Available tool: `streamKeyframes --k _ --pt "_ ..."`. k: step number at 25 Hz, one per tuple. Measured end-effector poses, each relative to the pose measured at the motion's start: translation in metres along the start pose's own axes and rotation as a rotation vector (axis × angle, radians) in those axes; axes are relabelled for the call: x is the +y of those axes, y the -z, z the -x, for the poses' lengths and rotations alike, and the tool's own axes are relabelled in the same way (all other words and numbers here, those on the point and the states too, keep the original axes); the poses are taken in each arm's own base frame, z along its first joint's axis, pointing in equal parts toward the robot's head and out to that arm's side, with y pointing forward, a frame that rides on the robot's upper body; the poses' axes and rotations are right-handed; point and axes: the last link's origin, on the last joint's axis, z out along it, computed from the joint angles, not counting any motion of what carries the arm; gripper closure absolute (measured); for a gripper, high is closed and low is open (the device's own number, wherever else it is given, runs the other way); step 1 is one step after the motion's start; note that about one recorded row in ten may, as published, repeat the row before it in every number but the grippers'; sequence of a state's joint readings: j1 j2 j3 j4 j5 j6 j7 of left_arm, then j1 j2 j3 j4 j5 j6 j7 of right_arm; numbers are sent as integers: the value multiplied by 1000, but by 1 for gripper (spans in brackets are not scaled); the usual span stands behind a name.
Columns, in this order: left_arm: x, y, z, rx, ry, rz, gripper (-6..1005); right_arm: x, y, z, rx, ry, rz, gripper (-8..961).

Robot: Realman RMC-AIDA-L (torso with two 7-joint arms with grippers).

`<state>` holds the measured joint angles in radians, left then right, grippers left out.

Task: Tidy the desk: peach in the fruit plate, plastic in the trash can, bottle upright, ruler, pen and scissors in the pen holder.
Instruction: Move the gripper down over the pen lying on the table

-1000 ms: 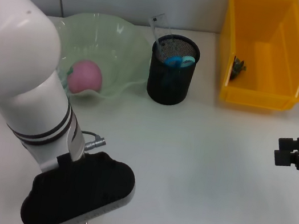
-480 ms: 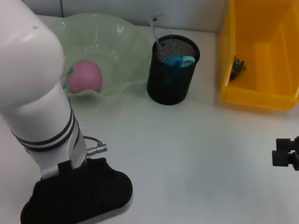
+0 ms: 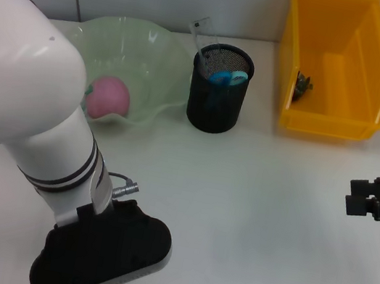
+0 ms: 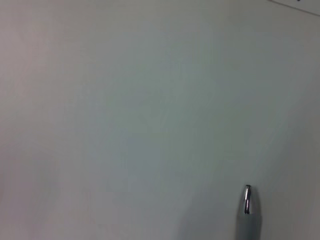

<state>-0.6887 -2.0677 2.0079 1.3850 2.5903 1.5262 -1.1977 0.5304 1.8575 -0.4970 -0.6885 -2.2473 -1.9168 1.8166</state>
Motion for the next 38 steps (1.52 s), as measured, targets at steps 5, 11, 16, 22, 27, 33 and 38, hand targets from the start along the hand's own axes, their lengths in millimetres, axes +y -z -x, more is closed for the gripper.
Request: streamKeyframes --k 5,11,16,22,27,33,38 --pt "0 -1 0 -1 -2 -1 416 0 0 0 0 0 1 195" --pt "0 -5 3 -13 2 -2 433 0 -1 3 1 5 3 195" --pt "0 -6 3 -24 4 1 509 0 -1 3 1 7 2 195" --pt "0 -6 3 -28 -2 5 560 0 -1 5 1 9 1 195" --pt "-1 -5 3 -32 -11 9 565 0 -1 5 1 8 1 196" --pt "-3 -5 2 -41 -33 20 565 0 -1 5 1 8 1 196" --pt "-4 -5 1 -46 -44 28 565 0 -1 5 2 9 0 196"
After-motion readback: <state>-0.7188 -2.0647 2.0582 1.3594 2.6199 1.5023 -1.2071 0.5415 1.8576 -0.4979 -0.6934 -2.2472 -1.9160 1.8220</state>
